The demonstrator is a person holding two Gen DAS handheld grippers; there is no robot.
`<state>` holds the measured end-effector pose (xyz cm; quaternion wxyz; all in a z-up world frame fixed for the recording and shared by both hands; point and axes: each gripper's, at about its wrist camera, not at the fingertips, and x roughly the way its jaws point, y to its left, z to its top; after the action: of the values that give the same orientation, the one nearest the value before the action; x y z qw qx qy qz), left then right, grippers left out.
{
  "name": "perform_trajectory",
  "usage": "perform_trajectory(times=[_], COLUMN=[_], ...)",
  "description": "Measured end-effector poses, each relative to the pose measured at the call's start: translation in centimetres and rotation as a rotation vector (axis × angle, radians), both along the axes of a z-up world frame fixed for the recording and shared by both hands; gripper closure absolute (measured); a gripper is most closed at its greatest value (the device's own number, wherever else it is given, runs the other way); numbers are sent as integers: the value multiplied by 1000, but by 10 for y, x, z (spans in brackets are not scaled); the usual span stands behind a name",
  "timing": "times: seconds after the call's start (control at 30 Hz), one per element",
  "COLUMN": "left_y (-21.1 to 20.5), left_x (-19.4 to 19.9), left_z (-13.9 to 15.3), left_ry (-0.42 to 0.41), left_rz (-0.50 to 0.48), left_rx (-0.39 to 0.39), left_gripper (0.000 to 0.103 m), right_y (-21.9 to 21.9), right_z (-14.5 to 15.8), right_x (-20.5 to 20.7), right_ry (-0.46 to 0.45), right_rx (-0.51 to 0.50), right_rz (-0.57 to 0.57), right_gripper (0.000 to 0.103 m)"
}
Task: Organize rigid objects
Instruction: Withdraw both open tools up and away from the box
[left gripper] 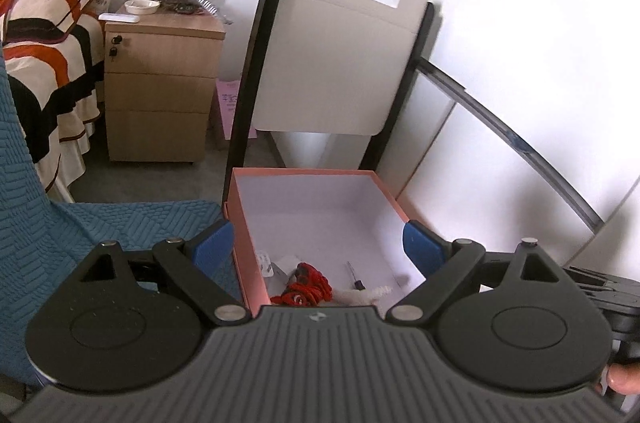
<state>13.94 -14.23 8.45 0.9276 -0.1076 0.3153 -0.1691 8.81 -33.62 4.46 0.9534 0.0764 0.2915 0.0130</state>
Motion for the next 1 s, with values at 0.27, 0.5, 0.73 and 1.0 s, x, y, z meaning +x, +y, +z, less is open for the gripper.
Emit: perform_trajectory(times=[0.27,0.5,0.73,1.0], left_y=[-1,-3,-2,-1], left_x=[-32,-51,-61,-64], left_z=[5,1,-15,-23], left_ry=[-22,-26,3,14], left_rz=[-39,-35,-31,2], left_rx=[0,20,21,47], left_gripper=[9,9,6,0], right_y=[16,18,18,15], right_z=[-1,-8,-14,-23], right_x=[-32,-51,-59,-67], right_ry=[-6,7,17,0], right_rx=[-3,-17,-24,-24], right_rz=[-1,-16,-25,-29], right_gripper=[43,43,43,29])
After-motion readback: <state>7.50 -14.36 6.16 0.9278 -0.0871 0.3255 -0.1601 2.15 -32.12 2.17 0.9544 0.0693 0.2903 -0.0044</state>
